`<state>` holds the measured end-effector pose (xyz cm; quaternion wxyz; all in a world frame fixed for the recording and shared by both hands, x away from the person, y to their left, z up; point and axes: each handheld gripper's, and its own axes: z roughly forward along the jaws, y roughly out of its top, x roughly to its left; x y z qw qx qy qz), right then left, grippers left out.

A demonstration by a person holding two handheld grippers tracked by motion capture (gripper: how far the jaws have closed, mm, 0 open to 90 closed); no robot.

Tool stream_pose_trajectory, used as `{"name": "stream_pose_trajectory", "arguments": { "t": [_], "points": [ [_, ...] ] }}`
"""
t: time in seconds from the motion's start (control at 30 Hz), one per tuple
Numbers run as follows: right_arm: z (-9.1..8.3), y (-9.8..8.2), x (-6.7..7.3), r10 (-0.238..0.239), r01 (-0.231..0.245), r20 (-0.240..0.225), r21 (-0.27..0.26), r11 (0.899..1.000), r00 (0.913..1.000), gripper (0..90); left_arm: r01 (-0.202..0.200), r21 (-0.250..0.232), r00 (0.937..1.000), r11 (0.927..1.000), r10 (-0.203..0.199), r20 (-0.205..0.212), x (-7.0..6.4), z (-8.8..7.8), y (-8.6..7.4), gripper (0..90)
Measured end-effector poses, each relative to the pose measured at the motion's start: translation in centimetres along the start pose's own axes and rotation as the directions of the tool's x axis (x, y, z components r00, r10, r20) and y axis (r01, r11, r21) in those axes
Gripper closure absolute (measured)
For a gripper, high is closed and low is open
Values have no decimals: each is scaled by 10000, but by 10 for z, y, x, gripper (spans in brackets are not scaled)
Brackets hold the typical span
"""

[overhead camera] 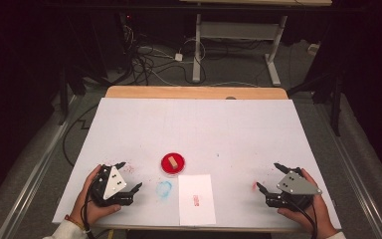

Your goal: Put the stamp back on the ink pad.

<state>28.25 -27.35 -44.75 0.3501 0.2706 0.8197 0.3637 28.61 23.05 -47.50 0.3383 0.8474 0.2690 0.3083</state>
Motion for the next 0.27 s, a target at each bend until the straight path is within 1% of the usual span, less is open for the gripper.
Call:
{"name": "stream_pose_trajectory", "arguments": {
  "t": [0.1,0.27],
  "points": [
    [-1,0,0,18,-19,-96,-11,10000,10000,206,34,-12,10000,10000,-35,-24,0,0,1,167],
    [0,0,-1,14,-14,-61,-33,10000,10000,206,69,14,10000,10000,-69,-13,0,2,1,167]
  ]
}}
